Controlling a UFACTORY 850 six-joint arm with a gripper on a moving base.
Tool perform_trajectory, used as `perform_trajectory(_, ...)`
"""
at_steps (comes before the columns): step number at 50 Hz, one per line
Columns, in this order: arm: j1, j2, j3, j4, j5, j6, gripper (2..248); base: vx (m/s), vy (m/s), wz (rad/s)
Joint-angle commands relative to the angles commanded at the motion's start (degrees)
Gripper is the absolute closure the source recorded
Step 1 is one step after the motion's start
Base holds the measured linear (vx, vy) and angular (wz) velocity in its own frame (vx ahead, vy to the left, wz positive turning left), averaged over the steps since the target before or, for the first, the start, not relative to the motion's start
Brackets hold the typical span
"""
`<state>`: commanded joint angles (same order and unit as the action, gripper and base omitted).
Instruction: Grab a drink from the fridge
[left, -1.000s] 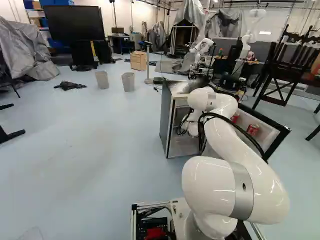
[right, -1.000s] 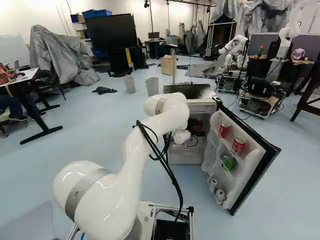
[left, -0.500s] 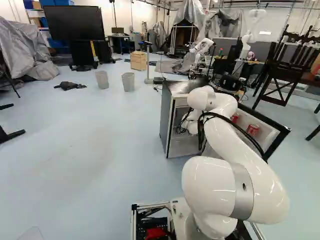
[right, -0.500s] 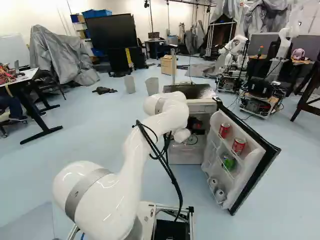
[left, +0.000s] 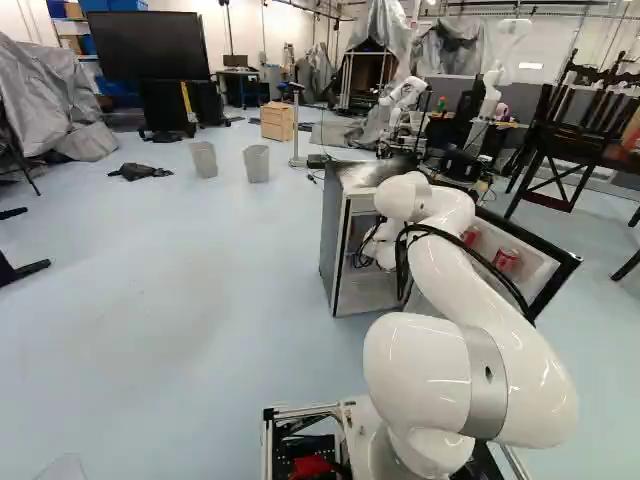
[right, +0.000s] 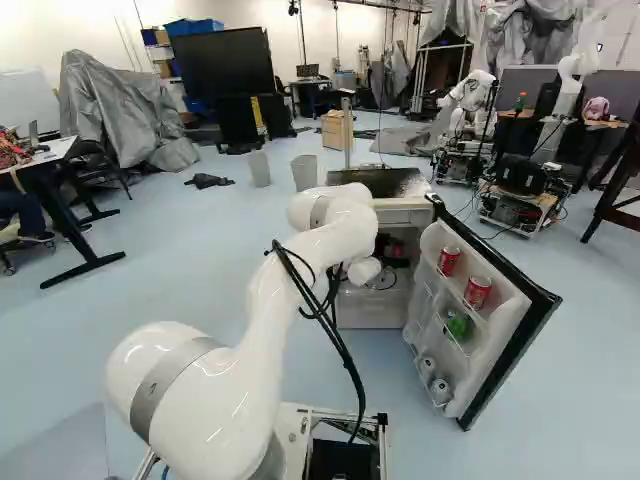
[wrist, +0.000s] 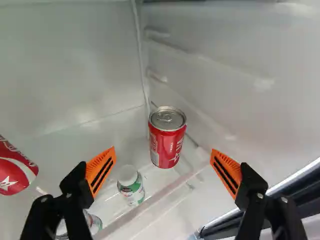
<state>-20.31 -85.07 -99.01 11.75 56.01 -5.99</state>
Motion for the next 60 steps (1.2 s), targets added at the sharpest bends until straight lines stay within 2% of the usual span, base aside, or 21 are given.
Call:
perform_trajectory(20,-0.2,-0.3,-0.5,-0.2,0.0,0.0,3,0.0,0.0,0.0)
perform_trajectory(60,-2.1,-4.2,-7.2,-4.7,0.0,0.0,3,0.0,0.0,0.0)
